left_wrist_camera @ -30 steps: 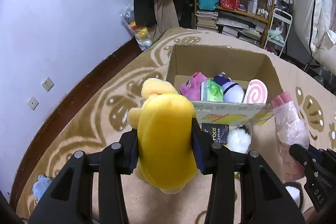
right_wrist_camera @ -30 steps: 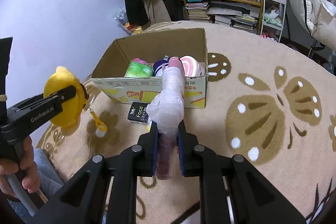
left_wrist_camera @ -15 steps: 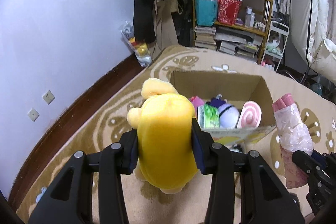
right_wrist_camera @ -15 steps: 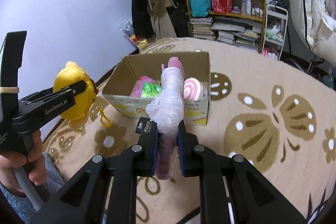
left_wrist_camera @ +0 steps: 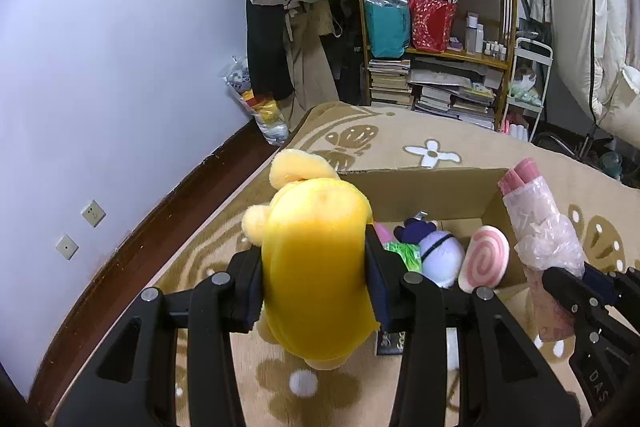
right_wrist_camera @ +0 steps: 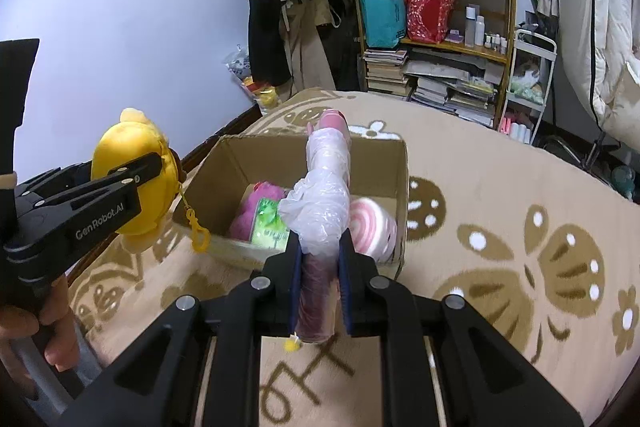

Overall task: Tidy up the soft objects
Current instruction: 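Lift yellow plush with left tool while right tool carries pink roll into box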

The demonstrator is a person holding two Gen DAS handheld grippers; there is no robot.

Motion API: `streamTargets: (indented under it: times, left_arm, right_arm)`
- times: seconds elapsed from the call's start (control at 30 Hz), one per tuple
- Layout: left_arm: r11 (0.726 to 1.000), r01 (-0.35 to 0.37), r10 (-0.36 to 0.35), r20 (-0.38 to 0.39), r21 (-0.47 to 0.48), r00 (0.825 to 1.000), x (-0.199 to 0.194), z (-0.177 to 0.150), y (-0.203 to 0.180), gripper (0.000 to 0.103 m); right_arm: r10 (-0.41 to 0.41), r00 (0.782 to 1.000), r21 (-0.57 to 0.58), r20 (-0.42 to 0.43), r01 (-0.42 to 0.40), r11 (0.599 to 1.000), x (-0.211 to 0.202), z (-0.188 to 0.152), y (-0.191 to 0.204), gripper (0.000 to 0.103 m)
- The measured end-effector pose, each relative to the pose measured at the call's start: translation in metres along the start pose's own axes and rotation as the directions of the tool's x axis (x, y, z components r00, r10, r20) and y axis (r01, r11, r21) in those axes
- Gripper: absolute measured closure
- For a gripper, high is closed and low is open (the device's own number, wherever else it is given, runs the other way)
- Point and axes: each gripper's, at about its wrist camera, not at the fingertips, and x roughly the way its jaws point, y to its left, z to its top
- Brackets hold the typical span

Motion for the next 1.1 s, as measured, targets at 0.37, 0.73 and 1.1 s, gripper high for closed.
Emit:
streamTargets:
  times: [0.37,0.73,1.1]
  left_arm:
    - [1.0,-0.002,0.002,-0.008,0.007,1.0,0.039,0.024,-0.006,0.062]
    - [0.997,0.077,-0.077,-0.044,0.005,0.996,0.072,0.029,-0.024,0.062]
    - [0.987,0.157,-0.159,-0.114,-0.03,0.981,0.1,0.019,-0.032,0.06]
  right_arm:
    - [-0.01,1.0,-0.002,-0.002,0.01,1.0,0.033,0.022,-0.014,0.086]
    - [-0.006,1.0,-0.023,0.001,0.006,1.0,0.057,0.035,-0.024,0.086]
    - [0.025,0.999,-0.02,-0.037,-0.026,0.999,0.081,0.026,-0.026,0.086]
